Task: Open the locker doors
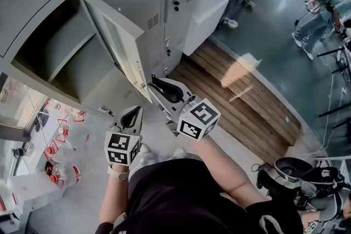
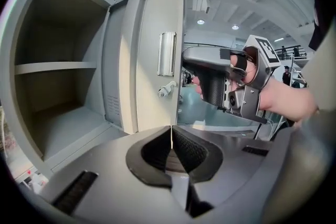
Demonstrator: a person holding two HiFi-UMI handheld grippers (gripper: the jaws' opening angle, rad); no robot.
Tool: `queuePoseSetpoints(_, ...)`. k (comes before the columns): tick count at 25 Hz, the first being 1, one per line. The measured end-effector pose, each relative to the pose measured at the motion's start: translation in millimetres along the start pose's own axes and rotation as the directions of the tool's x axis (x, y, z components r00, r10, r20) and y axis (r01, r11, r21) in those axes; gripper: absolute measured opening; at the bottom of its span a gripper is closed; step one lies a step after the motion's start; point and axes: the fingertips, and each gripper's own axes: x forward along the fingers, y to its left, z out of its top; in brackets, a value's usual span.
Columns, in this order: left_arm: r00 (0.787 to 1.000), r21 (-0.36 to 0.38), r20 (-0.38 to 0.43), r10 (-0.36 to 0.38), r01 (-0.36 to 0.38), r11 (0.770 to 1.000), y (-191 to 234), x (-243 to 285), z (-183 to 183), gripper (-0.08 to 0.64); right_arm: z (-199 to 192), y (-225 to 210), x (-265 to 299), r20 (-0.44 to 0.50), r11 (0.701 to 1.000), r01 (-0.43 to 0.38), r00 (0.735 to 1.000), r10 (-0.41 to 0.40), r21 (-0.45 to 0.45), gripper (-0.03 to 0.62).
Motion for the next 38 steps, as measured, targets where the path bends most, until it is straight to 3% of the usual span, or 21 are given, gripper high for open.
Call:
queuePoseSetpoints(10, 0.996, 0.051, -0.02, -0.088, 0.089, 0.995, -3.5, 28.9, 17.4, 0.02, 22.4, -58.6, -10.9, 0.039, 0.984, 0.177, 0.984, -0.176, -0.025, 0.092)
queuePoseSetpoints(18, 0.993, 0.063, -0.008, -0.115, 0.115, 0.991, 5.2, 38.6, 24.1, 0.02, 36.1, -95.0, -9.6, 0.065, 0.961, 0.276, 0.959, -0.274, -0.016, 0.083)
queuePoseSetpoints(25, 0.992, 0.062, -0.014, -0.129, 0.13, 0.99, 11.9, 43.1, 24.8, 0.02, 41.5, -112.8, -6.6, 0.078, 0.948, 0.318, 0.945, -0.317, -0.007, 0.081)
queuePoseSetpoints(38, 0.985, 0.067, 0.022, -0.171, 0.169, 0.983, 8.4, 51.1, 32.2, 0.02, 41.1, -107.3, -15.0, 0.091, 0.94, 0.34, 0.937, -0.338, -0.006, 0.083)
